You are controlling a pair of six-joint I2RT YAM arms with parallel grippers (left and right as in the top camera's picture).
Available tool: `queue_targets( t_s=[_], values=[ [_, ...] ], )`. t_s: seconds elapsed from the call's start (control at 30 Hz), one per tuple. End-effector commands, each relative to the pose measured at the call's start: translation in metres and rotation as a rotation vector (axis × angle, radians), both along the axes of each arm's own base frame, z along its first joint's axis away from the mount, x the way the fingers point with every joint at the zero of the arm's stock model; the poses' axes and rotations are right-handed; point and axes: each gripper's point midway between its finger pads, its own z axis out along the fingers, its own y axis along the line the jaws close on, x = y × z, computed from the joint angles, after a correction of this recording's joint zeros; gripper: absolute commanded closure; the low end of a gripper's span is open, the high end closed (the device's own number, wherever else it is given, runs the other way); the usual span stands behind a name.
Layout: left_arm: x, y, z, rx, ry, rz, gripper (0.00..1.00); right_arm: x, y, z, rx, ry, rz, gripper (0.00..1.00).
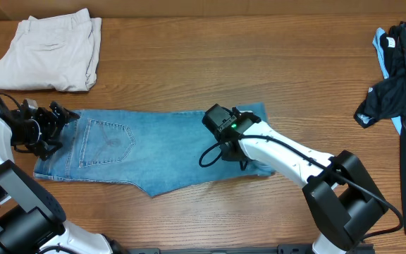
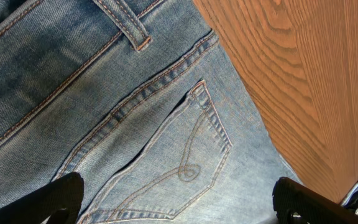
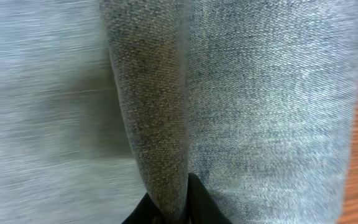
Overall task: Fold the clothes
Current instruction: 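Carry the held leg end leftward over the jeans with the right gripper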
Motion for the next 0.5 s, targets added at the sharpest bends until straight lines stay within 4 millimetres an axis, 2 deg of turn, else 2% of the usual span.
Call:
queue_targets(
  t_s=[0.0, 0.13, 0.33, 0.47],
  values=[
    [0.0, -0.001, 0.003, -0.009, -0.009, 0.008, 0.0, 0.0, 0.031, 0.007, 0.133, 0.029, 0.007, 0.89],
    [0.0, -0.001, 0.003, -0.009, -0.009, 0.008, 0.0, 0.005, 0.042, 0.015, 0.176, 0.023, 0.011, 0.89],
    [0.0, -0.001, 0.003, -0.009, -0.009, 0.007, 0.0, 0.004, 0.063, 0.016, 0.283, 0.047, 0.025, 0.85],
    [0.0, -0.001, 0.003, -0.009, -0.009, 0.007, 0.0, 0.003, 0.066, 0.016, 0.298, 0.051, 0.027, 0.75]
  ],
)
